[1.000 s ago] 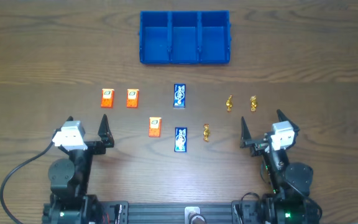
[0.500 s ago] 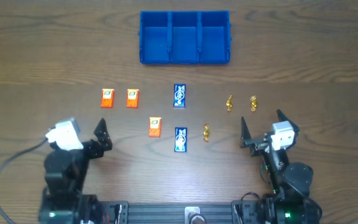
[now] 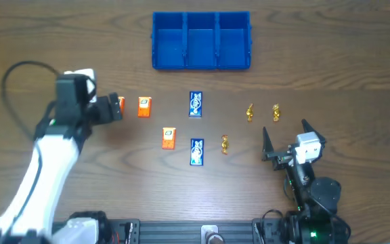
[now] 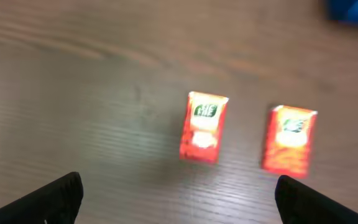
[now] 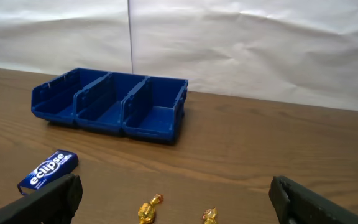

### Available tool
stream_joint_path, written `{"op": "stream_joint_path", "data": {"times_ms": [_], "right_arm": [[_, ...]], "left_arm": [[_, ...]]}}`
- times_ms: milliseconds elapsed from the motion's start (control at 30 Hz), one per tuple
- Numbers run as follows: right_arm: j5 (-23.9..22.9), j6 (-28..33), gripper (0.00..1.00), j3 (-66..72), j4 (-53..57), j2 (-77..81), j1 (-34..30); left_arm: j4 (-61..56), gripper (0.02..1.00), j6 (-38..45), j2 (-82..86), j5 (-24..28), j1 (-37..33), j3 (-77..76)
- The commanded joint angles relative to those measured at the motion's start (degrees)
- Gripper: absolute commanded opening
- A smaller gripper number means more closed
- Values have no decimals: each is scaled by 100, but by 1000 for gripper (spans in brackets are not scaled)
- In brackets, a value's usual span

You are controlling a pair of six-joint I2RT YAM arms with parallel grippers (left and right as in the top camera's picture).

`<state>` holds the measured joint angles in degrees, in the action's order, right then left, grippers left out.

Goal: Sort Candies Into Trays

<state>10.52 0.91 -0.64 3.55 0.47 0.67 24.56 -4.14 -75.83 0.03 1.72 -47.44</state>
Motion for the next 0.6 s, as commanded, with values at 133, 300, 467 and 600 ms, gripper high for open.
{"op": "stream_joint_path", "data": {"times_ms": [133,300,467,600], "right_arm": [[-15,87,998,20,13,-31,24],[-17,87,998,20,13,-31,24],[-15,90,998,20,13,-31,22],[-15,87,998,20,13,-31,24]], "left_arm": [[-459,998,809,-1633,223,24,-199],[-599,987,1405,-2267,601,66,-562],[-610,967,1620,-2592,599,94,-793],[-719,936,1617,-2739,599,94,-813]]}}
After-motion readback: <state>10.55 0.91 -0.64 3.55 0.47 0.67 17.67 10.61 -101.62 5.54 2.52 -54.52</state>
